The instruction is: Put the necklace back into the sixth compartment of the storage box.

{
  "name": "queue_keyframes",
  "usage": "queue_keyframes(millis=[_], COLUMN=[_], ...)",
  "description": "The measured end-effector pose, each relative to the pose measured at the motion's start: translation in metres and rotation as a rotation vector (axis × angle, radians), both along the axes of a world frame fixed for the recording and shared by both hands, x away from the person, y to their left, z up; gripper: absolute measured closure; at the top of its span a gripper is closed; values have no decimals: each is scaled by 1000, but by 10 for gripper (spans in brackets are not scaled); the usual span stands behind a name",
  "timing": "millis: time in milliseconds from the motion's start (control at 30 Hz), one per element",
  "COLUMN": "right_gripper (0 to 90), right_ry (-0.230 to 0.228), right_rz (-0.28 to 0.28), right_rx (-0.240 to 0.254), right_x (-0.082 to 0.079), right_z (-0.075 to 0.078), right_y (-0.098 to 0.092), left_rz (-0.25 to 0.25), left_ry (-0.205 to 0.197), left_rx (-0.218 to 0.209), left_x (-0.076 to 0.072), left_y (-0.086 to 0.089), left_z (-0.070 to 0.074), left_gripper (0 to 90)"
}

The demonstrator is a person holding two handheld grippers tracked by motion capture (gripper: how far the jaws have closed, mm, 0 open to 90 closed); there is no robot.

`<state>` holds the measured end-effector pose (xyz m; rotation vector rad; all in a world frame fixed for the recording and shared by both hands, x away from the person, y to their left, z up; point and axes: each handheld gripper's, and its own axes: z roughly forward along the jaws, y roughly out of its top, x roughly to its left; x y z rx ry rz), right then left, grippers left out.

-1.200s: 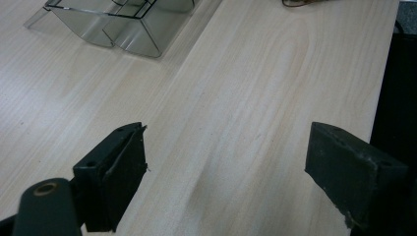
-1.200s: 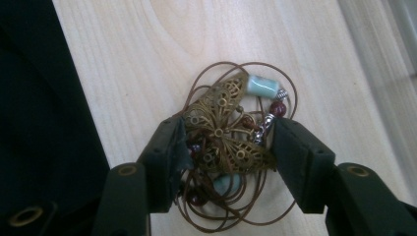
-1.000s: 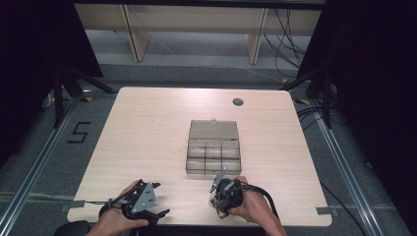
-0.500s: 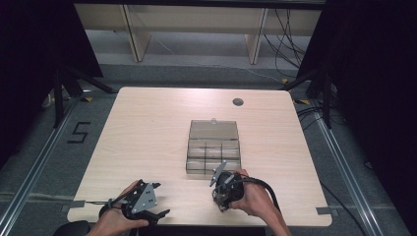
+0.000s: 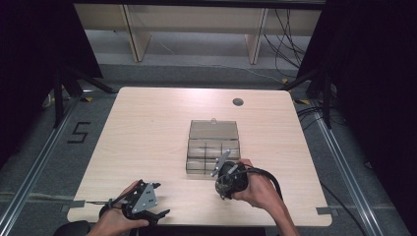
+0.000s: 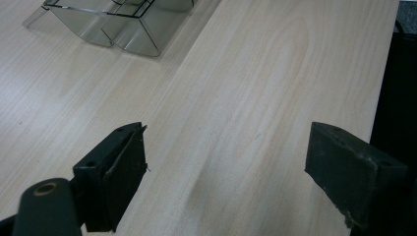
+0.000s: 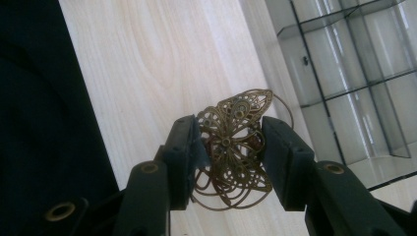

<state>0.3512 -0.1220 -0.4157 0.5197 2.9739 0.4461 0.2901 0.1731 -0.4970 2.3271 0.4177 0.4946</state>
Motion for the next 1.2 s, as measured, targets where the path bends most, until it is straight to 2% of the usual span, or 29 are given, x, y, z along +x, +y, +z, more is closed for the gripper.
queue_keyframes(millis=[100,133,200,233,333,367,600,633,667,733,767,800,867,933,1000,1067,1100,1200], right_gripper=[589,589,589,589,589,589,589,589,589,589,589,589,589,589,589,589,589,589], right_ry=[11,10,25,14,26,19,-3,2,-6,-6,-21,-21,-1,-16,-1,-22,-21,-30], right_rz=[-33,-14,-40,-2,-8,-11,9,-16,-7,-26,1,1,-30,-11,-33,-29,-49,-59], right_rx=[-12,-6,-9,4,-2,0,-7,-12,-7,-1,8,8,11,14,5,6,5,2], right_x=[-1,1,0,2,5,6,15,15,17,18,23,23,26,29,32,37,42,47], right_z=[3,3,5,4,7,8,22,26,28,32,36,36,42,43,46,48,50,52], right_y=[0,0,0,0,-1,-2,-3,-4,-4,-5,-6,-6,-7,-8,-8,-9,-9,-10], left_rz=[0,4,1,1,3,1,5,4,1,2,6,6,10,7,5,5,2,6], left_ry=[-6,0,-2,-2,-5,-4,-6,-6,-4,-6,-2,-2,-6,-2,0,2,-7,-9], left_rx=[-21,-30,-30,-30,-27,-15,-17,-17,-19,-23,-38,-38,-25,-36,-39,-37,-19,-20], left_x=[0,0,0,0,0,1,0,0,0,1,0,0,1,0,0,0,1,1], left_y=[0,0,0,0,0,0,0,0,0,0,0,0,0,0,0,0,1,0], left_z=[0,-1,-1,-1,-1,-1,-1,-1,-1,-1,-1,-1,-1,-1,-1,-1,0,-1], left_gripper=[150,150,150,150,150,150,150,150,150,150,150,150,150,150,150,150,150,150])
